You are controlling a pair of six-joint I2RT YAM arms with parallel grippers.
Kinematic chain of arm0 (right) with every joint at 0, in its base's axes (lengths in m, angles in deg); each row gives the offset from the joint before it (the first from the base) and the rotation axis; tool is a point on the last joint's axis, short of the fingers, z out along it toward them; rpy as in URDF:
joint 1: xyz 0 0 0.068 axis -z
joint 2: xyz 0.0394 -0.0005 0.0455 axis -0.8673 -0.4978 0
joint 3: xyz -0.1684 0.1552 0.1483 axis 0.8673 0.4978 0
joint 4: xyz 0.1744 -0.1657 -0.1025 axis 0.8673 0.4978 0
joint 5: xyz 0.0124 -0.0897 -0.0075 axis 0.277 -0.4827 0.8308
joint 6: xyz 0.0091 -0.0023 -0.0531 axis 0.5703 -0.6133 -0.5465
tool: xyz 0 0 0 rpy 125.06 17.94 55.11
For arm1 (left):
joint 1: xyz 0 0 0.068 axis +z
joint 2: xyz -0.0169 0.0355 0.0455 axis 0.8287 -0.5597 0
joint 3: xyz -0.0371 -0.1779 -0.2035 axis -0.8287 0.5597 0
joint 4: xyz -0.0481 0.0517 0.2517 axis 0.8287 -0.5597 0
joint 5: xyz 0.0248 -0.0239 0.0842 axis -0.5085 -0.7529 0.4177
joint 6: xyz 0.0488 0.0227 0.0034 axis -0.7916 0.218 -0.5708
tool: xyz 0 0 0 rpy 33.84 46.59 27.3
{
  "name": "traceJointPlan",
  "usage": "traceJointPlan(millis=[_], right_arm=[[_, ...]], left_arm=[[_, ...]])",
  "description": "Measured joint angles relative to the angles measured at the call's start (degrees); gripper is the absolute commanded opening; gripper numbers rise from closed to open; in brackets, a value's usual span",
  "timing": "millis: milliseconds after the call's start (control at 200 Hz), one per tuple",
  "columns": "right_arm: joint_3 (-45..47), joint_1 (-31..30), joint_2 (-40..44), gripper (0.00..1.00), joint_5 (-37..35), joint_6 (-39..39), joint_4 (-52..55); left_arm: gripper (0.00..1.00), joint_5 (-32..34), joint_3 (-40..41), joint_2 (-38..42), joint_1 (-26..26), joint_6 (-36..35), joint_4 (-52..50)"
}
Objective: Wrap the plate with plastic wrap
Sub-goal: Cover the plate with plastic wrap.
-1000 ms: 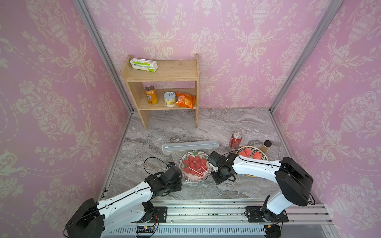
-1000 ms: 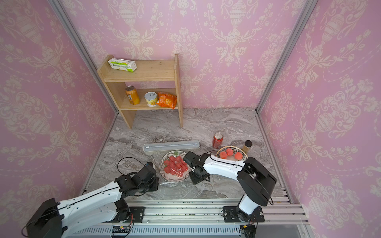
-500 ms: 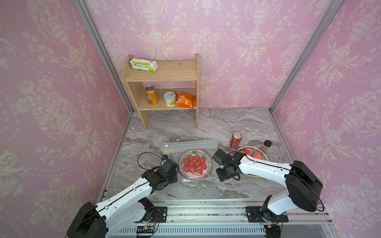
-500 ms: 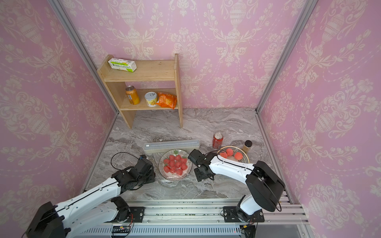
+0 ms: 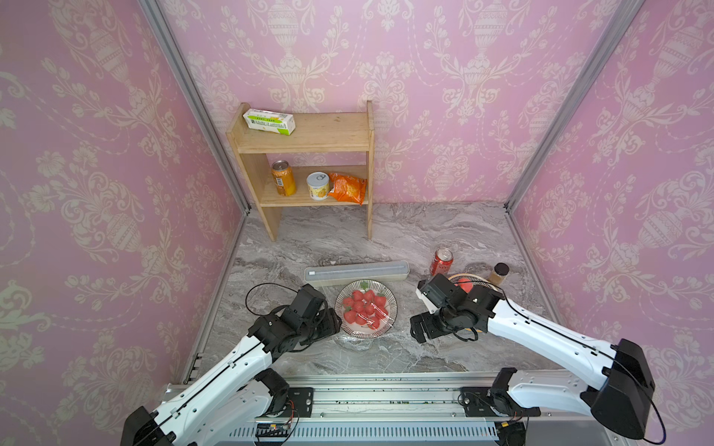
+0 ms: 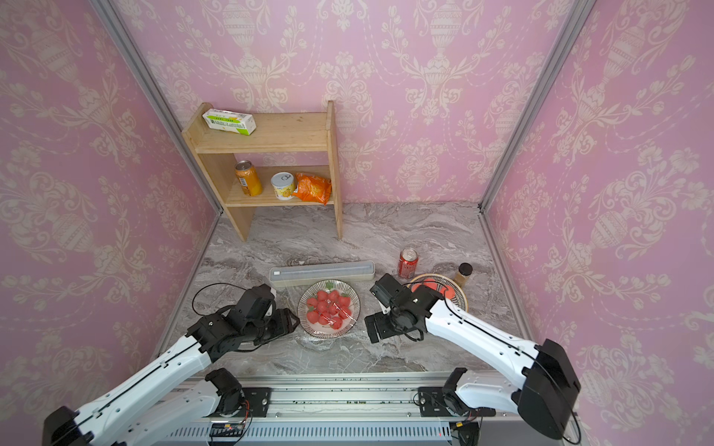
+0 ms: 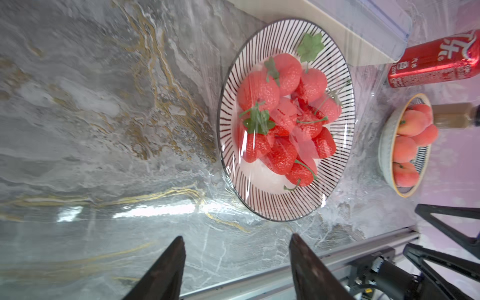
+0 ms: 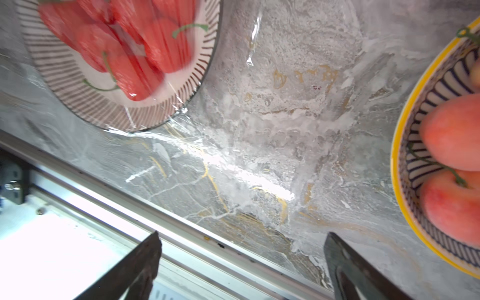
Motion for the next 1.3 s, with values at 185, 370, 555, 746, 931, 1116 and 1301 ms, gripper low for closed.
traceJointPlan(millis=[185, 370, 555, 746, 931, 1116, 1301], right_arm=[[9.03, -0.07, 4.11, 1.0, 9.03, 18.43, -16.74], [11.3, -0.5, -0.61, 1.0, 9.68, 35.6, -27.32], [13.4, -2.1, -5.05, 1.0, 9.05, 47.01, -36.2], [13.38, -2.82, -8.24, 1.0, 8.55, 52.13, -41.29], [13.29, -2.8, -12.66, 1.0, 7.93, 53.05, -44.19], [12.33, -2.14, -15.34, 1.0, 7.19, 52.96, -45.92], [10.25, -0.74, -17.27, 1.0, 6.67, 51.28, -47.21]], left_arm=[[0.69, -5.7, 6.97, -3.06, -2.51, 10.51, 11.47], [0.81, -5.81, 9.49, -5.46, -3.06, 17.49, 21.51], [0.99, -5.55, 12.31, -6.69, -3.06, 22.08, 29.49], [0.99, -4.61, 12.68, -6.82, -3.1, 23.71, 31.87], [0.99, -3.34, 14.38, -8.85, -3.1, 24.76, 36.04], [0.99, -2.27, 15.41, -10.4, -2.6, 24.85, 39.58], [0.99, -2.14, 15.82, -12.59, -0.63, 24.68, 43.56]])
